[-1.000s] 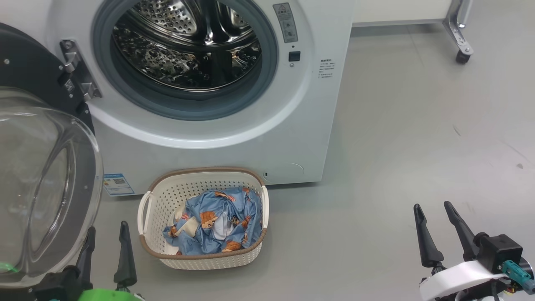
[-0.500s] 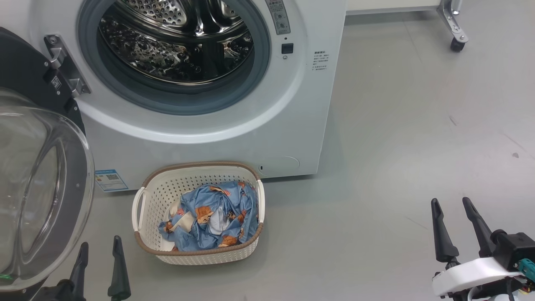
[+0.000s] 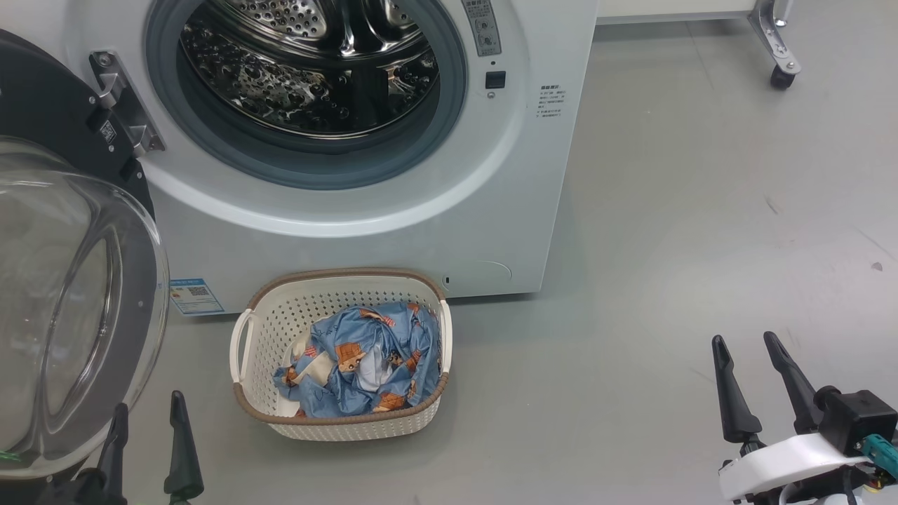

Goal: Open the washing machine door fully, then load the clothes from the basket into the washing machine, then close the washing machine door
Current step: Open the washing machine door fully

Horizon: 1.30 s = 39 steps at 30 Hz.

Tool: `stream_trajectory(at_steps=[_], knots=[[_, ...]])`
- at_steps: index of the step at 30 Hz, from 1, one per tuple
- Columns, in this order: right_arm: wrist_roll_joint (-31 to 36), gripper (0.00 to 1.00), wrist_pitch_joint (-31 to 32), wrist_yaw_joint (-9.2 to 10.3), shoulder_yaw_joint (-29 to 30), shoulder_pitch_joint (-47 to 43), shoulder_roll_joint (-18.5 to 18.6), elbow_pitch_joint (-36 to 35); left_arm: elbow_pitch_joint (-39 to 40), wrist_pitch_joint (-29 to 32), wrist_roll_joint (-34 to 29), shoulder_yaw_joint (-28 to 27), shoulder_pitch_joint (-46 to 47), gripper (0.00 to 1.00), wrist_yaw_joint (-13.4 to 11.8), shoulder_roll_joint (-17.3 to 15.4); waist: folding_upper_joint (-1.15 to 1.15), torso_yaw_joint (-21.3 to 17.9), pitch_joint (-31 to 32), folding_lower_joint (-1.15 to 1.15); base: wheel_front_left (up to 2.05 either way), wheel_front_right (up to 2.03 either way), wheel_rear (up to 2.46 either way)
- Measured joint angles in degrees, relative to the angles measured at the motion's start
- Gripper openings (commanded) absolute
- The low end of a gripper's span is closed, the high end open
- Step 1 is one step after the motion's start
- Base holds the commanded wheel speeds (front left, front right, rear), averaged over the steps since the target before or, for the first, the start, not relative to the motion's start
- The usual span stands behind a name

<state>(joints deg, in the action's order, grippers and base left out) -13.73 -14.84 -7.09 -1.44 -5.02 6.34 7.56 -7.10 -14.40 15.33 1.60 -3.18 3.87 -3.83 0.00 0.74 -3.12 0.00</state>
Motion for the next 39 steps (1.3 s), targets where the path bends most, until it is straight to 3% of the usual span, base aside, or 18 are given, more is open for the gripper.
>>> stream_trajectory(at_steps=[39], knots=[[0.00,1.00,0.00,0.00,-0.15,-0.02,-0.08,0.36,-0.18,0.00,-1.82,-0.33,-0.90,1.00,0.59,0.58,0.00,-0.20,1.33,0.00,0.00,0.00,0.00]])
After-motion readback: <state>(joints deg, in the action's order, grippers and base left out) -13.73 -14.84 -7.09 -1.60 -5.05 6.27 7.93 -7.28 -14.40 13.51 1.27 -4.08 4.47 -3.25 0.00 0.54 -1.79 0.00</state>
